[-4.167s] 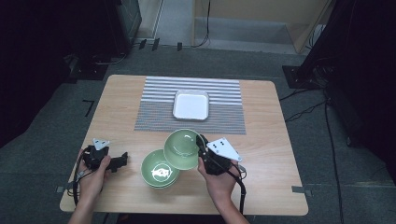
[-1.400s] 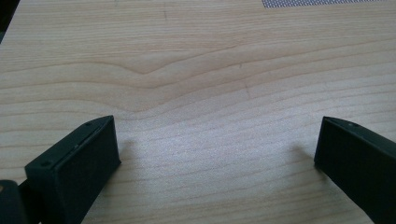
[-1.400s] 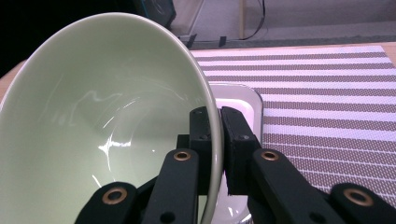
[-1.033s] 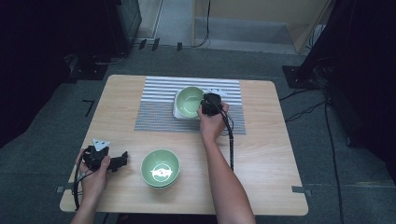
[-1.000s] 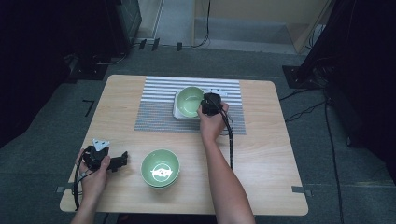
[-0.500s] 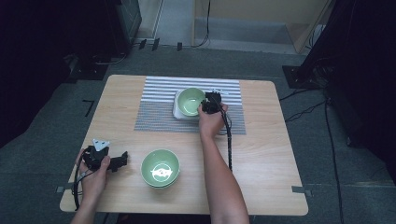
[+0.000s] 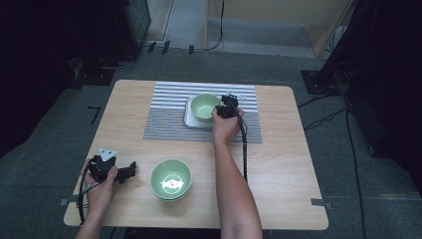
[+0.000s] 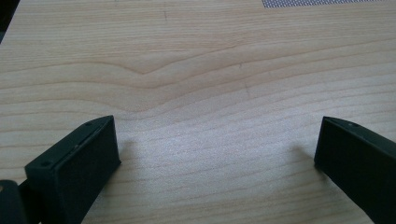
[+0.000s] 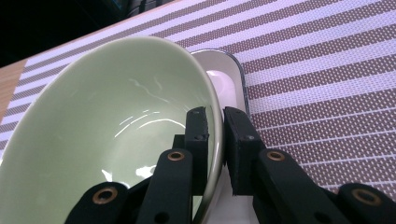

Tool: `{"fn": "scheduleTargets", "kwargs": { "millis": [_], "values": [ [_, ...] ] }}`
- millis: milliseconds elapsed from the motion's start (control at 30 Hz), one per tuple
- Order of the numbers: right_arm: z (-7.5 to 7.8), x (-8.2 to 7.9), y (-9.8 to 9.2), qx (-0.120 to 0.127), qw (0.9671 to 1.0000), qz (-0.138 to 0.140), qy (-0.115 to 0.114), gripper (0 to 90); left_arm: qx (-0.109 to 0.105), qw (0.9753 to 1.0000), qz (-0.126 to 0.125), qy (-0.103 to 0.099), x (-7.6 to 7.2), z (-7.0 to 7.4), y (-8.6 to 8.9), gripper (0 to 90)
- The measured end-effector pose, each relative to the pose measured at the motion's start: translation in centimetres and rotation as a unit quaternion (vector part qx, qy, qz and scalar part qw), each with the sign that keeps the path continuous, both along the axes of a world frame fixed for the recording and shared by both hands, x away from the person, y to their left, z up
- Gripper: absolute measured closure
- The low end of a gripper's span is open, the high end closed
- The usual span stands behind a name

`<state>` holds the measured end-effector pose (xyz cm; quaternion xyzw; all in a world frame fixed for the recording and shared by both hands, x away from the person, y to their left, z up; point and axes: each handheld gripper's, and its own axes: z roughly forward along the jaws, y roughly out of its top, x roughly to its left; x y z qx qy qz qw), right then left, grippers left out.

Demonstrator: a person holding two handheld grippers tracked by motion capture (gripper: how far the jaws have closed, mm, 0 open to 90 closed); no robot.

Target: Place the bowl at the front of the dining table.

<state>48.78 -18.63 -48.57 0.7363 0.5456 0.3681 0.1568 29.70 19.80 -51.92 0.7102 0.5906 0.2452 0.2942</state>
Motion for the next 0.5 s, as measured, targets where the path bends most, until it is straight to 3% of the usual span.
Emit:
{"fn": "scheduleTargets", "kwargs": {
  "millis": [133, 200, 300, 367, 433, 500],
  "values": [
    [0.2, -0.1, -0.1, 0.007, 0.9998, 0.007, -0.016, 72.0, 0.000, 1.0000, 0.000, 0.000, 0.0, 0.0, 0.0, 0.0],
    [0.5, -0.3, 0.0, -0.002, 0.9990, 0.016, -0.042, 58.2, 0.001, 1.0000, 0.000, 0.000, 0.0, 0.0, 0.0, 0.0],
    [0.7, -0.5, 0.2, -0.022, 0.9981, 0.022, -0.053, 40.4, 0.000, 1.0000, 0.000, 0.000, 0.0, 0.0, 0.0, 0.0],
    [0.7, -0.6, 0.0, -0.001, 0.9979, 0.030, -0.058, 33.1, 0.000, 1.0000, 0.000, 0.000, 0.0, 0.0, 0.0, 0.0],
    [0.9, -1.1, -0.3, 0.035, 0.9959, 0.033, -0.077, 29.8, 0.000, 1.0000, 0.000, 0.000, 0.0, 0.0, 0.0, 0.0],
    [0.9, -1.6, -0.4, 0.040, 0.9953, 0.031, -0.083, 29.0, 0.000, 1.0000, 0.000, 0.000, 0.0, 0.0, 0.0, 0.0]
  ]
}}
